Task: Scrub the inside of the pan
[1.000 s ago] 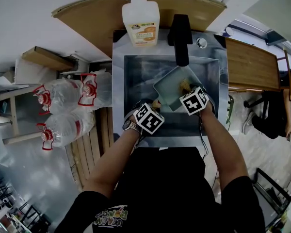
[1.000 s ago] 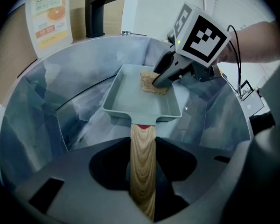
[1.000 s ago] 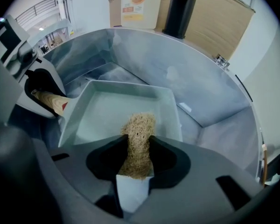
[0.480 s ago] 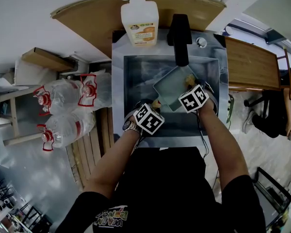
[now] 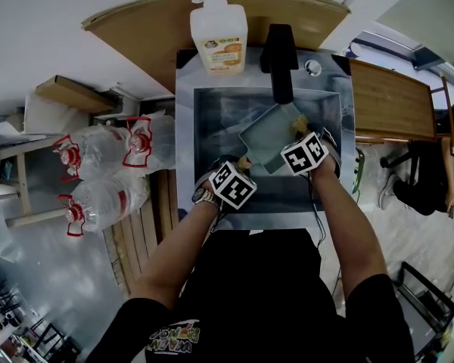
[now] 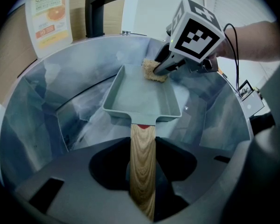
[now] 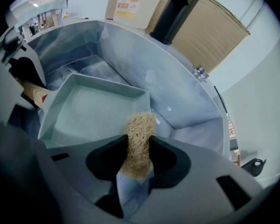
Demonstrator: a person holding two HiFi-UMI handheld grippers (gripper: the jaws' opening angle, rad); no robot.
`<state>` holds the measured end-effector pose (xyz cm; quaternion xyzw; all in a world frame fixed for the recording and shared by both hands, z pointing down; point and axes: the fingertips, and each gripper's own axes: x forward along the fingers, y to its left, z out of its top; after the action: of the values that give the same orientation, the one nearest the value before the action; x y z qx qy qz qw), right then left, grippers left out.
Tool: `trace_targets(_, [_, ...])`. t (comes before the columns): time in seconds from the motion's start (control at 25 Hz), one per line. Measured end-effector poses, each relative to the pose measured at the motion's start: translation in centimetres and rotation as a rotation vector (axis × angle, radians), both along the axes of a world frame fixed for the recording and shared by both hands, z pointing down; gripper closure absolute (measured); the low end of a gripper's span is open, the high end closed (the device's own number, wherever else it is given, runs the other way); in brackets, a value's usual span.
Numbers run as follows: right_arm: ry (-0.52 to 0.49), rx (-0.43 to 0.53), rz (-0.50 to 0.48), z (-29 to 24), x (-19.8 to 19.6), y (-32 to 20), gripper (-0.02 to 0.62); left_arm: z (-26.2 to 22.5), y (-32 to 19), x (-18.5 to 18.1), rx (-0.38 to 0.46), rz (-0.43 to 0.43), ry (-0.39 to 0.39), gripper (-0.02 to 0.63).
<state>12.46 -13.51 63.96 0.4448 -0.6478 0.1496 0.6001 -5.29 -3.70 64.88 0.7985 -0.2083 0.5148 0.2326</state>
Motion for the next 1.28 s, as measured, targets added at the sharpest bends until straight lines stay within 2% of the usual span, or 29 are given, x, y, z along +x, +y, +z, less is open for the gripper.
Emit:
trace_targets(0.12, [0.002,0.018,0.040,-1.0,0.8,-0.5,0.449,0.0,0.0,0.0,0.002,0.005,-0.005,0.434])
trace_targets(0.24, [-0.045,0.054,0.067,-3.0,0.9,-0.9,0.449,-0.2,-0.1,-0.1,0.019,0.015,-0.012,0.434])
trace_targets(0.48, [-0.106,0.139,0.089,-6.8,1.5,-0.7,0.449,-1.9,-0.5,-0.4,0.095,0.030,-0.021,0.434])
trace_targets(0.6, [-0.133,0.183,0.095,-8.6,1.8,-0.4,0.449,-3.8,-1.0,-0.5,0.144,0.019,0.002,0.445])
trace_targets(0.92, [-0.230,0.361,0.085,-14.7,1.2,0.2,0.449,-11.9,-3.3,-0.4,0.331,-0.028,0.119,0.480])
trace_targets(1.12, [-0.375,0.464,0.137,-19.1,0.4,0.7,0.449,-17.6,-4.6,-0.7,0.458,-0.059,0.219,0.523])
trace_targets(1.28, [-0.523,0.529,0.191,-22.3,-0.2,1.2,0.449,-22.5,-5.1,-0.6,0.538,-0.088,0.363,0.581])
